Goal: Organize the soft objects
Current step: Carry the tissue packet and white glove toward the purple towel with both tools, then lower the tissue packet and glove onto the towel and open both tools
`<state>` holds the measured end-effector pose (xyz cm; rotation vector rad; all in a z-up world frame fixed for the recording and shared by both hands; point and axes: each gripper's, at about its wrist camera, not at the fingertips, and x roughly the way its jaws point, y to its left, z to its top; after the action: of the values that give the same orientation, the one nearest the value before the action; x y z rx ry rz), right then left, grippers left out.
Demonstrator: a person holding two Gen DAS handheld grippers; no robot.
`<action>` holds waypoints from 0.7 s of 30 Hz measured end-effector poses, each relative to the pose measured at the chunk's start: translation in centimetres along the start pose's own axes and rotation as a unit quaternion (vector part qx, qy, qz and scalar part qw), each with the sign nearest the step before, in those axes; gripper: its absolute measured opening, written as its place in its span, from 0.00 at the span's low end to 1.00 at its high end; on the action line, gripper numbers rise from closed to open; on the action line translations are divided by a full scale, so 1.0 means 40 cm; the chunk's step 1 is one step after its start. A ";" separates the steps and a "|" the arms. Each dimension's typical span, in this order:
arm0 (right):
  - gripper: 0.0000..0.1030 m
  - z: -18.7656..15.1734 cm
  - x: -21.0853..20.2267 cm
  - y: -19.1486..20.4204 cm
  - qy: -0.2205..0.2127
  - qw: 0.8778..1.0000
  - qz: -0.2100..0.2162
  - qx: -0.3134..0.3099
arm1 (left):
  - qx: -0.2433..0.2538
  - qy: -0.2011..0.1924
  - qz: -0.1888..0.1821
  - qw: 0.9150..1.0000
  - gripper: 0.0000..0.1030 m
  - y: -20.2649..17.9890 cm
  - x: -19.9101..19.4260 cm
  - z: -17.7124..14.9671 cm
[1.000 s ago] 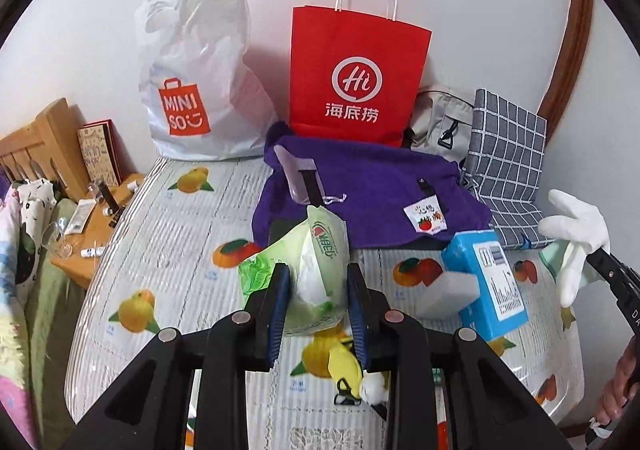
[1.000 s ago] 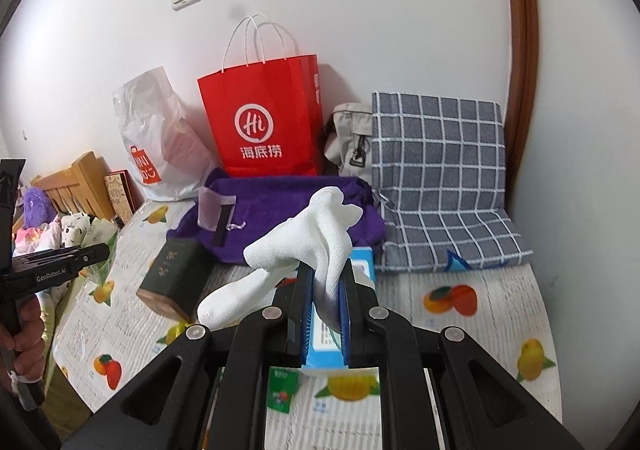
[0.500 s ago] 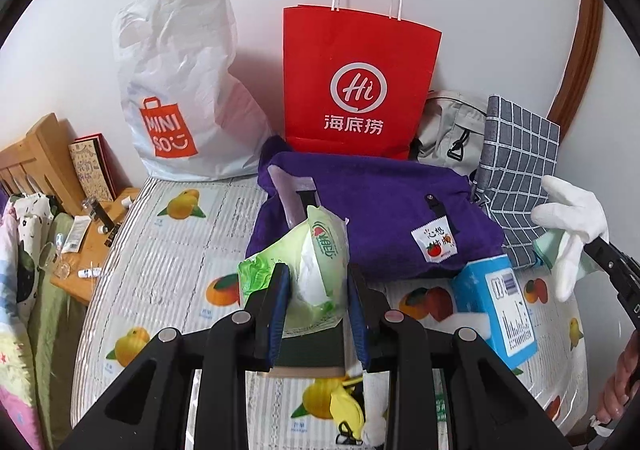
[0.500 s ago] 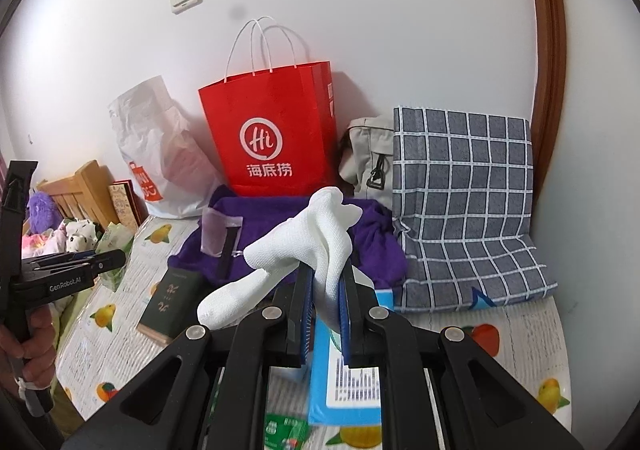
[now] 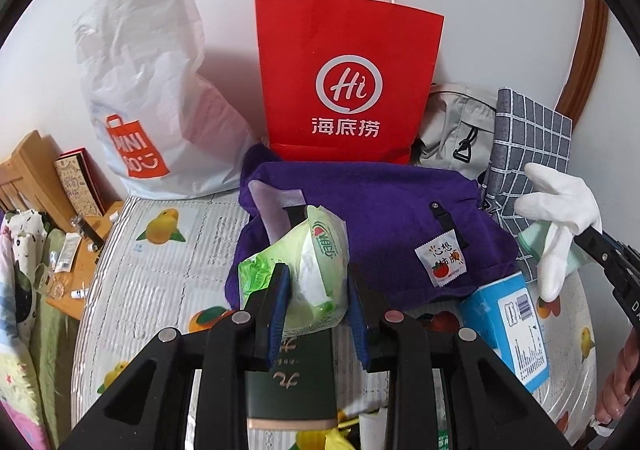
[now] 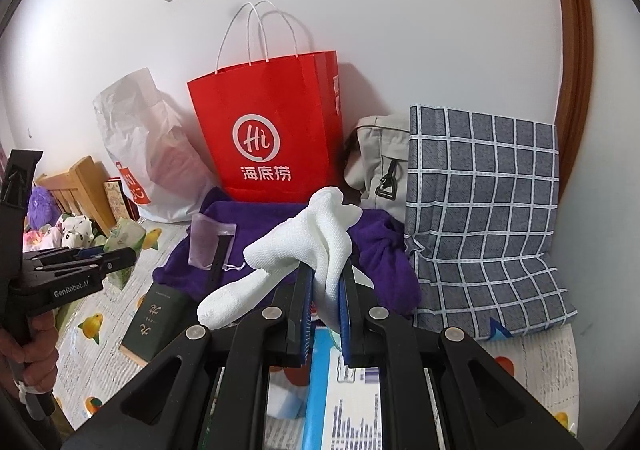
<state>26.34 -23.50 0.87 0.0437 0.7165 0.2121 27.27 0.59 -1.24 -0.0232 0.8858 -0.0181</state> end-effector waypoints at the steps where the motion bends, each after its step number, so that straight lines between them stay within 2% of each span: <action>1: 0.11 0.003 0.007 -0.001 0.001 1.000 0.000 0.000 | 0.003 0.000 0.000 1.000 0.26 -0.004 0.006 0.005; 13: 0.11 0.030 0.125 -0.001 0.015 1.000 0.009 -0.004 | 0.005 0.007 0.003 1.000 0.26 0.013 0.085 0.051; 21: 0.11 0.058 0.240 0.002 0.029 0.999 0.017 -0.012 | -0.002 0.011 0.008 1.000 0.26 0.045 0.140 0.077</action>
<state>34.88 -21.36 -3.59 0.0281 0.7706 0.2553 33.20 2.28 -3.68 -0.0195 0.9086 -0.0014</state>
